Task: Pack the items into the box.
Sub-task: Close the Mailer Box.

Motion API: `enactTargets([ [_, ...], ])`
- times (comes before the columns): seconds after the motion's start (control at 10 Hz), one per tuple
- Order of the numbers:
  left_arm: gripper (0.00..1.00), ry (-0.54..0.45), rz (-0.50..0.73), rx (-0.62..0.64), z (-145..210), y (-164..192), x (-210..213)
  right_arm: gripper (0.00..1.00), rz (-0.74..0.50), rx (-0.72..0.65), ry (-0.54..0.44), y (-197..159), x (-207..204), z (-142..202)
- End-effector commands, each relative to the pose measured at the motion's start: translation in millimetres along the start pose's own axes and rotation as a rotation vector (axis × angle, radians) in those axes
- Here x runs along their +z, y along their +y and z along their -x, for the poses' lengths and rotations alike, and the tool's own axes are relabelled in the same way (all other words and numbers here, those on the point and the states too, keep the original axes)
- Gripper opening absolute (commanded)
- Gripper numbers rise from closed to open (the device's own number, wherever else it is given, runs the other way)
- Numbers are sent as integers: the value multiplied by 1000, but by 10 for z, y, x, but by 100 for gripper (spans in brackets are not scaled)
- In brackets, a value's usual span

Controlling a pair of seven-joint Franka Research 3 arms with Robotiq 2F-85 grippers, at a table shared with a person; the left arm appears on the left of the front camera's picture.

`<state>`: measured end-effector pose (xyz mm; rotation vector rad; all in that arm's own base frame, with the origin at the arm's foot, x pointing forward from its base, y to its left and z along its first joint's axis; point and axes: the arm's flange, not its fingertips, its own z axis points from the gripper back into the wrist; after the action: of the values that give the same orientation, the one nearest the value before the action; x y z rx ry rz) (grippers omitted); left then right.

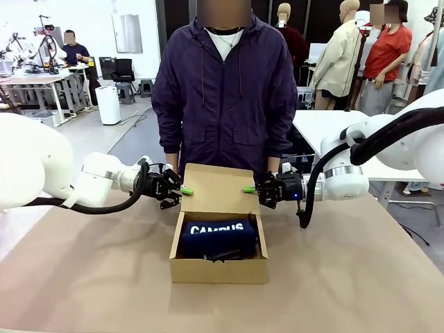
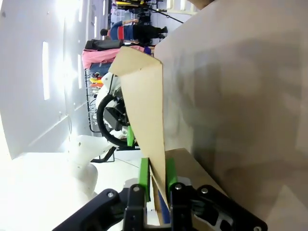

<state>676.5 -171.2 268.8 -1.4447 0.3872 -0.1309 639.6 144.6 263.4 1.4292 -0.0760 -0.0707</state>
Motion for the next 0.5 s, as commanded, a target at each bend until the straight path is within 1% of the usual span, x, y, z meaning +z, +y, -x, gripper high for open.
enactTargets([
  [0.0, 22, -33, -49, 1, -6, -114, 37, 20, -83, 63, 7, 33, 20, 22],
  [0.1, 22, -56, -63, -20, 24, -159, 66, 20, -107, 83, 13, 53, 40, 38],
  [0.2, 22, -60, -56, -45, 57, -214, 84, 20, -133, 108, 23, 69, 55, 62],
  [0.3, 22, -70, -55, -90, 98, -280, 92, 20, -158, 137, 30, 75, 70, 79],
  [0.4, 22, -74, -46, -155, 158, -339, 98, 20, -159, 170, 32, 76, 71, 100],
])
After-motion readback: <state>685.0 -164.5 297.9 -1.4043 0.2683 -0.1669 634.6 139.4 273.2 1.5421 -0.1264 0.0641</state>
